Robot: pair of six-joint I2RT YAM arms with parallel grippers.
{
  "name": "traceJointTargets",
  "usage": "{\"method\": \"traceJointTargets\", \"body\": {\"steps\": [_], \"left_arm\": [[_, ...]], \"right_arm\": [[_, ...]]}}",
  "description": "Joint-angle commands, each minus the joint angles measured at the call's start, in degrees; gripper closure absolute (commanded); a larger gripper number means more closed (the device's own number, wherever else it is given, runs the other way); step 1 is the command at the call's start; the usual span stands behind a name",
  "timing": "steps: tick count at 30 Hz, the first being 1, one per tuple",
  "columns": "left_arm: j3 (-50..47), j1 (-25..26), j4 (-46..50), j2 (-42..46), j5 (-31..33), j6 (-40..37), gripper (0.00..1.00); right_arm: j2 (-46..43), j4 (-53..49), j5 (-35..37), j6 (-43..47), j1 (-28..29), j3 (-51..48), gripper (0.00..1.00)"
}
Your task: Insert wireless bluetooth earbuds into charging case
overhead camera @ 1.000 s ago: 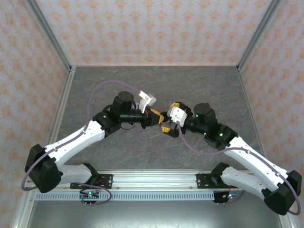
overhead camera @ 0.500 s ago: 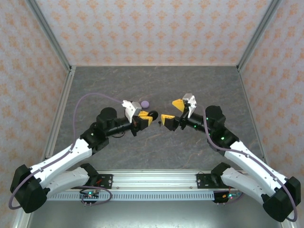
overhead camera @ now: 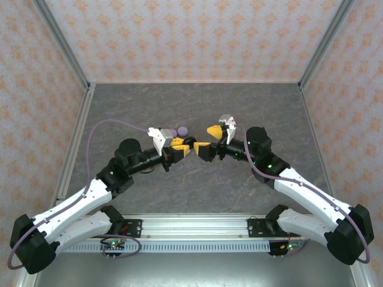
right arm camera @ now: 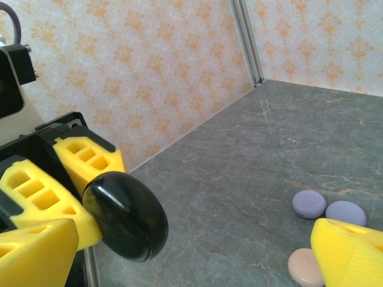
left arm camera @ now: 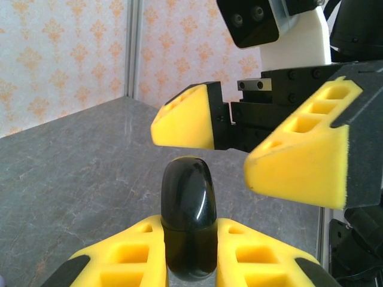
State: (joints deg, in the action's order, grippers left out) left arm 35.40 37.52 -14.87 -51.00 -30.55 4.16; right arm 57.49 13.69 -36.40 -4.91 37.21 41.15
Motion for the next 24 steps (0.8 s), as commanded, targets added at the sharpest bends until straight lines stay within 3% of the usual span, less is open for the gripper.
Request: {"method": "traceJointTargets", "body": {"steps": [1, 24], "left_arm": [[-0.2, 0.5, -2.4, 0.5, 0.2, -1.8, 0.82], [-0.1, 0.5, -1.9, 1.0, -0.3, -2.7, 0.82]], "right_arm": [[0.7, 1.0, 1.9, 0.3, 0.2, 2.7, 0.00], [7.8, -7.8, 4.7, 0.8, 0.2, 9.8, 0.00]]}}
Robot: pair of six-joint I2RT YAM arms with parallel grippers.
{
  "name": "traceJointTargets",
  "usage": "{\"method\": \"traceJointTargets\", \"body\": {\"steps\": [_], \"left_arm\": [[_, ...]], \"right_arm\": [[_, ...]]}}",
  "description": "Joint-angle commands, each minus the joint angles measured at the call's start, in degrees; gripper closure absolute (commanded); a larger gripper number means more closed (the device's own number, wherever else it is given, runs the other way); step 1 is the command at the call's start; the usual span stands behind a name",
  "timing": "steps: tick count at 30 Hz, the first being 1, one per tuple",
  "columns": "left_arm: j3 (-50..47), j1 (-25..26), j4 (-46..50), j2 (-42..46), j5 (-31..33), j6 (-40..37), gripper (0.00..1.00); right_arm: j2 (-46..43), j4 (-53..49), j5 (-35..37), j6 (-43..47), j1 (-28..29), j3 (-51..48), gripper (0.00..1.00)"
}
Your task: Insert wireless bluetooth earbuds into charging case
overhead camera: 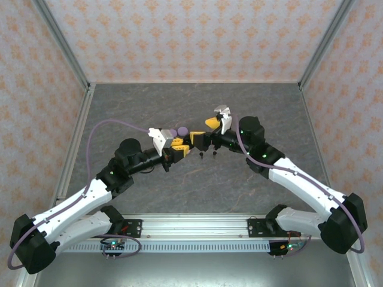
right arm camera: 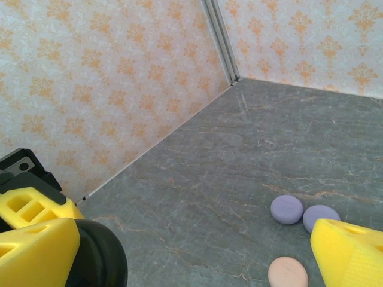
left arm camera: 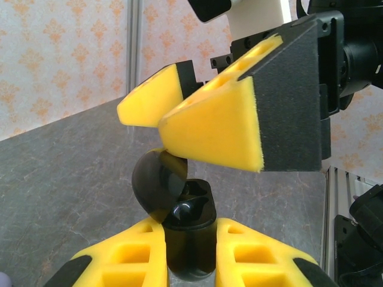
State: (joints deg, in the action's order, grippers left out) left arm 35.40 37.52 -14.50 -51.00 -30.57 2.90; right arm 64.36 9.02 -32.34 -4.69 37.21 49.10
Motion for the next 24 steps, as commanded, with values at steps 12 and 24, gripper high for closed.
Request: {"method": "traceJointTargets", "body": {"steps": [12, 24], "left_arm": [[-0.1, 0.6, -1.3, 0.9, 0.3, -2.0, 0.82], [-0.2, 0.5, -1.0, 0.9, 0.2, -2.3, 0.82]], "right_arm": [[3.1, -6.8, -0.4, 0.4, 0.2, 4.9, 0.01], [1.6, -9.9, -3.0, 0.8, -1.5, 8.9, 0.01]]}}
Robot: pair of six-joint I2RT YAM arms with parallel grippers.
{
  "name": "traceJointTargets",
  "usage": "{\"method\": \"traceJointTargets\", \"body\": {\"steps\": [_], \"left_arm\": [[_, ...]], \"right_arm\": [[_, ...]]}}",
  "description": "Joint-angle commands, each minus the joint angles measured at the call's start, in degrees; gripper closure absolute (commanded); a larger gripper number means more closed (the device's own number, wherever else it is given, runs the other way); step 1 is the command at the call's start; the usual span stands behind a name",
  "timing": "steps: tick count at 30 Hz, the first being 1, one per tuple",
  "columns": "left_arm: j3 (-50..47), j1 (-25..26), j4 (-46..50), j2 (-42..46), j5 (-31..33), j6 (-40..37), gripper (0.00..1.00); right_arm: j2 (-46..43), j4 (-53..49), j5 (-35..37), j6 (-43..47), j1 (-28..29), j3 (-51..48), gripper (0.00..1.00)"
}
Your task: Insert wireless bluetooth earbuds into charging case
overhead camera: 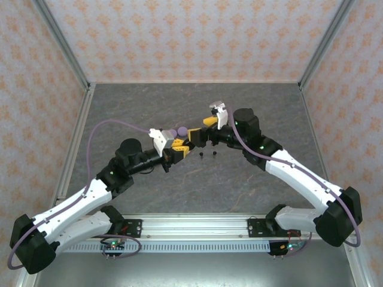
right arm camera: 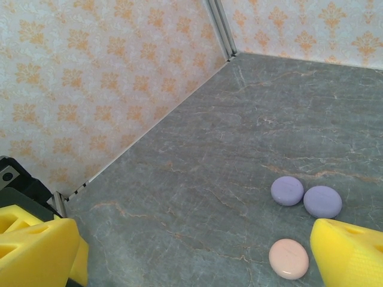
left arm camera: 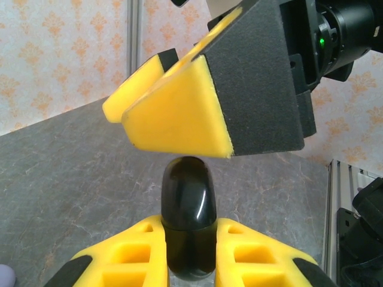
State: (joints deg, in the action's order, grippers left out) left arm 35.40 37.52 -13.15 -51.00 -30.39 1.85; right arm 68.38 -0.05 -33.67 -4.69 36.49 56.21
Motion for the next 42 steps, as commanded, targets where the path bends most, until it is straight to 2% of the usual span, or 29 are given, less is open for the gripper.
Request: {"method": "traceJointTargets", "body": {"steps": [1, 4, 7, 11, 14, 19, 30, 33, 37, 39, 42], "left_arm": [[-0.2, 0.6, -2.3, 0.9, -0.1, -1.2, 0.82], [-0.2, 0.6, -2.2, 1.1, -0.3, -1.3, 0.82], [-0.4, 0.5, -2.3, 1.6, -0.7, -1.5, 0.82], [-0.5, 0.6, -2.6, 3.0, -3.2, -2.1, 0.82], [-0.3, 0.6, -2.8, 4.2, -5.8, -2.5, 0.83], [0.5, 0.6, -2.1, 5.2, -8.8, -3.0, 0.86], [1.6, 0.6, -0.6, 5.2, -10.6, -3.6, 0.87], [1.8, 0.6, -0.2, 5.2, -10.4, -3.6, 0.87], [1.7, 0.6, 0.4, 5.1, -10.0, -3.9, 0.86], [1.7, 0.6, 0.6, 5.0, -9.9, -3.9, 0.80], [1.7, 0.6, 0.9, 4.7, -9.9, -4.1, 0.64]], "right_arm": [[-3.1, -0.7, -1.8, 1.3, -1.0, 1.4, 0.01], [-5.8, -0.5, -4.1, 2.6, -2.6, -0.5, 0.01], [-8.4, -1.0, -9.8, 6.4, -3.7, -2.6, 0.03], [-10.3, -6.9, -23.2, 19.4, -3.9, -3.4, 0.10], [-10.4, -14.1, -27.4, 28.2, -3.9, -1.0, 0.13], [-8.0, -20.0, -31.7, 35.3, -3.3, 2.8, 0.15], [-0.2, -23.3, -34.8, 39.0, -0.7, 10.2, 0.42], [1.4, -24.3, -35.5, 39.5, -0.5, 11.4, 0.54], [1.6, -26.3, -35.2, 40.7, -0.4, 12.4, 0.76], [1.5, -27.0, -35.2, 41.0, -0.5, 12.6, 0.82], [1.4, -27.4, -35.1, 41.0, -0.5, 12.8, 0.82]]}}
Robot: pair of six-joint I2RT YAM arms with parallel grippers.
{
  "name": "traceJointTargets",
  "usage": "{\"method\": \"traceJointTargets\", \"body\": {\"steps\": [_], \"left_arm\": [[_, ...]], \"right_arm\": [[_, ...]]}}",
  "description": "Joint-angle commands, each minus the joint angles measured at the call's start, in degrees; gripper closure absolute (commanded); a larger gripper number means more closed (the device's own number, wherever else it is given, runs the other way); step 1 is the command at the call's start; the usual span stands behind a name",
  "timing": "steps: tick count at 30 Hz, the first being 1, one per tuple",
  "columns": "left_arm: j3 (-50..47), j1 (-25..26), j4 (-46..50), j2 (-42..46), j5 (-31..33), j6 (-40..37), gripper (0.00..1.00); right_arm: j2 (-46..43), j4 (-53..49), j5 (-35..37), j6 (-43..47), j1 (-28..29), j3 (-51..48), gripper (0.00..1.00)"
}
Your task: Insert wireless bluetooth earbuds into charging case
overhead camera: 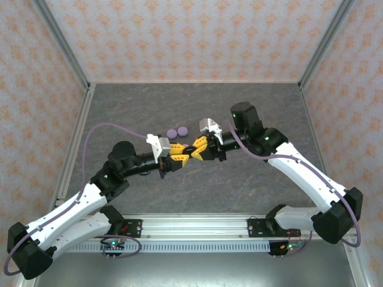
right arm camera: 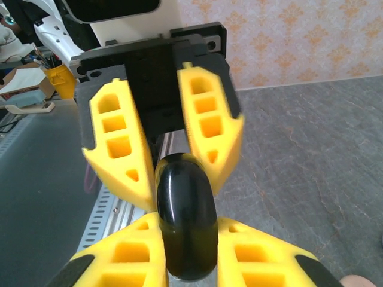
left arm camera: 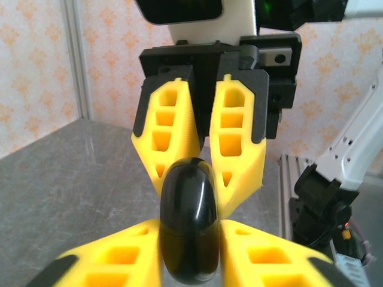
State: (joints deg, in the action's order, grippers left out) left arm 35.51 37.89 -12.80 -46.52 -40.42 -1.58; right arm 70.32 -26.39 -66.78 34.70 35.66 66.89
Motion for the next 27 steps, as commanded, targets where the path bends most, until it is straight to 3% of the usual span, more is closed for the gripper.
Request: {"method": "traceJointTargets", "body": {"steps": [1, 4, 11, 22, 27], "left_arm": [[1.6, 0.2, 0.7, 0.0, 0.1, -0.7, 0.59], [1.7, 0.2, 0.8, -0.7, -0.1, -0.8, 0.55], [2.0, 0.2, 0.8, -1.8, -0.5, -0.7, 0.55], [2.2, 0.2, -0.6, -1.7, -1.1, 0.2, 0.60], [2.2, 0.2, -0.7, -1.8, -1.0, 0.3, 0.67]], "right_arm": [[-0.6, -1.0, -2.2, 1.6, 0.4, 2.2, 0.83], [-0.5, -1.1, -2.3, 1.6, 0.4, 2.4, 0.83], [-0.3, -1.2, -2.2, 1.7, 0.4, 2.6, 0.83], [1.1, -3.0, -1.3, 2.2, 0.7, 2.7, 0.82], [1.4, -3.6, -1.6, 2.4, 0.8, 3.0, 0.82]]}}
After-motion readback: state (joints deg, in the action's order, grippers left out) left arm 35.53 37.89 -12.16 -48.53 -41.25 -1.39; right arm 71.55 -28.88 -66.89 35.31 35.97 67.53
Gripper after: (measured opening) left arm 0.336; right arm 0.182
